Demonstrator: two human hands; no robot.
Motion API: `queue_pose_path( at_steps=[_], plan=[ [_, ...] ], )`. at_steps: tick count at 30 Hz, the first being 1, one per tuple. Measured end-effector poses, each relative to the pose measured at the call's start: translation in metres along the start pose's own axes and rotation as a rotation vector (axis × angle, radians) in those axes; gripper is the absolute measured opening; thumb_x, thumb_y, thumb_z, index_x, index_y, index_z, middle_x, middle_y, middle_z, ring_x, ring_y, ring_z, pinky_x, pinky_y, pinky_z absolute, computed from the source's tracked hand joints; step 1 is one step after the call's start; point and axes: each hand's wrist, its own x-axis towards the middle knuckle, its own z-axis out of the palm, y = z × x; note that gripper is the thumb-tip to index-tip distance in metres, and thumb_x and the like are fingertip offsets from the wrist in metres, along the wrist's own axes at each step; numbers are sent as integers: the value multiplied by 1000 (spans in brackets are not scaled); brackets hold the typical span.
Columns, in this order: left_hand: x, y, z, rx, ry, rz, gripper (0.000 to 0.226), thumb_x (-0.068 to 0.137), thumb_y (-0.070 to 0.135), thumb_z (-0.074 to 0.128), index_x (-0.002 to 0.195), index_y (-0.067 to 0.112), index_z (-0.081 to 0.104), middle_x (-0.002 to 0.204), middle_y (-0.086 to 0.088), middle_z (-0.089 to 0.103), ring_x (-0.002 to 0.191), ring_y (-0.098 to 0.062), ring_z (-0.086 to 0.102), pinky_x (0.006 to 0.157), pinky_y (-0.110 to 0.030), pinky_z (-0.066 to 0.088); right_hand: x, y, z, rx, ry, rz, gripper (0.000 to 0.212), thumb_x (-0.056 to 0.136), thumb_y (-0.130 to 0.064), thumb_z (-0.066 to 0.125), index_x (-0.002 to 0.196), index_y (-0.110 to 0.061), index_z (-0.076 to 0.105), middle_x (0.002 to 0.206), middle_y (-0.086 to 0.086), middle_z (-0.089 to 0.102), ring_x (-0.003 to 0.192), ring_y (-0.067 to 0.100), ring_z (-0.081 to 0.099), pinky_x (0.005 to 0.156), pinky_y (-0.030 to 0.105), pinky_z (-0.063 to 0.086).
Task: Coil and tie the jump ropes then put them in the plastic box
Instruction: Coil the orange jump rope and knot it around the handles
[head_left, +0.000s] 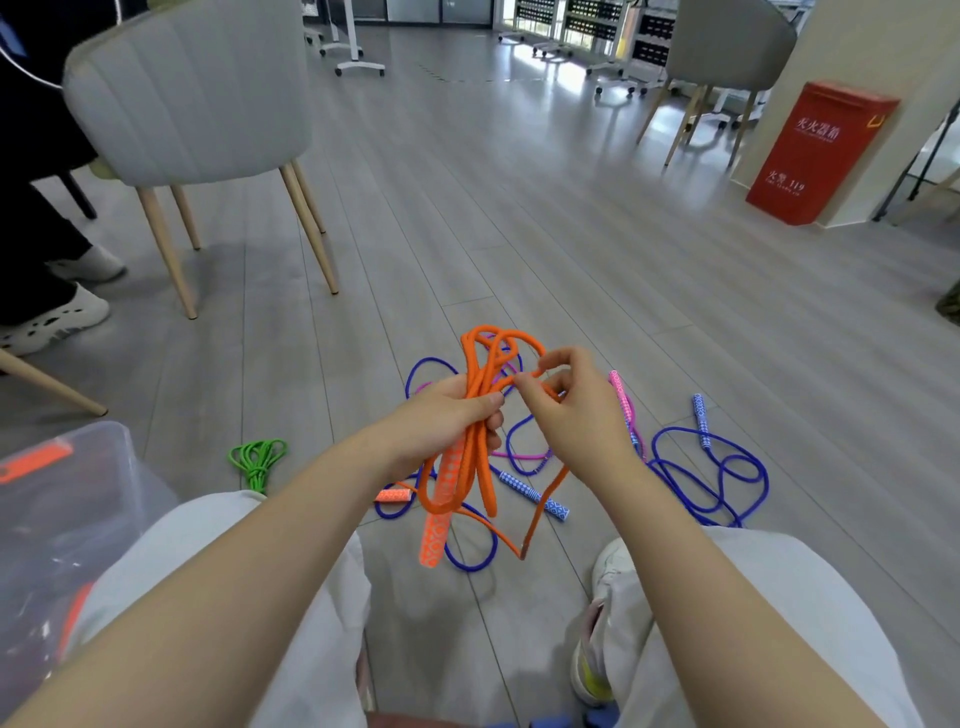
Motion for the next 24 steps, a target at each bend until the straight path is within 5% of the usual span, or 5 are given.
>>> queue_pose_path(
  at_steps=[5, 10, 17, 20, 24],
  plan=[
    [5, 6, -12, -155, 113, 70, 14, 101, 14, 47, 89, 13, 54, 64, 1, 53, 59, -16, 56, 69, -34, 51, 10, 3, -23, -29, -100, 94, 18, 91, -43, 60, 93, -25, 59, 76, 12, 65, 62, 13, 52, 61, 30, 42],
    [8, 15, -33, -243, 327, 244, 22, 103, 12, 42, 82, 16, 49, 60, 5, 49, 55, -13, 54, 58, -25, 50, 15, 7, -50, -10, -134, 165, 39, 90, -50, 57, 75, -18, 72, 62, 3, 52, 60, 16, 45, 64, 33, 41],
    [16, 16, -69, -827, 655, 270, 26, 104, 20, 40, 79, 17, 47, 50, 8, 49, 45, -8, 53, 56, -25, 50, 15, 5, -62, 29, -70, 207, 31, 93, -37, 55, 72, -21, 72, 65, 4, 53, 63, 19, 45, 64, 34, 38],
    [19, 10, -67, -850, 602, 143, 29, 102, 19, 40, 74, 18, 45, 49, 8, 47, 45, -9, 51, 57, -25, 48, 12, 1, -49, 66, -104, 188, 26, 93, -16, 48, 82, -24, 69, 70, 6, 53, 64, 19, 44, 62, 34, 38],
    [21, 5, -44, -673, 415, -55, 25, 99, 16, 40, 75, 17, 46, 50, 6, 48, 49, -10, 51, 61, -27, 48, 4, -6, -23, 130, -111, 102, 19, 96, -17, 51, 103, -21, 68, 70, -6, 60, 60, 12, 48, 59, 29, 41]
  ],
)
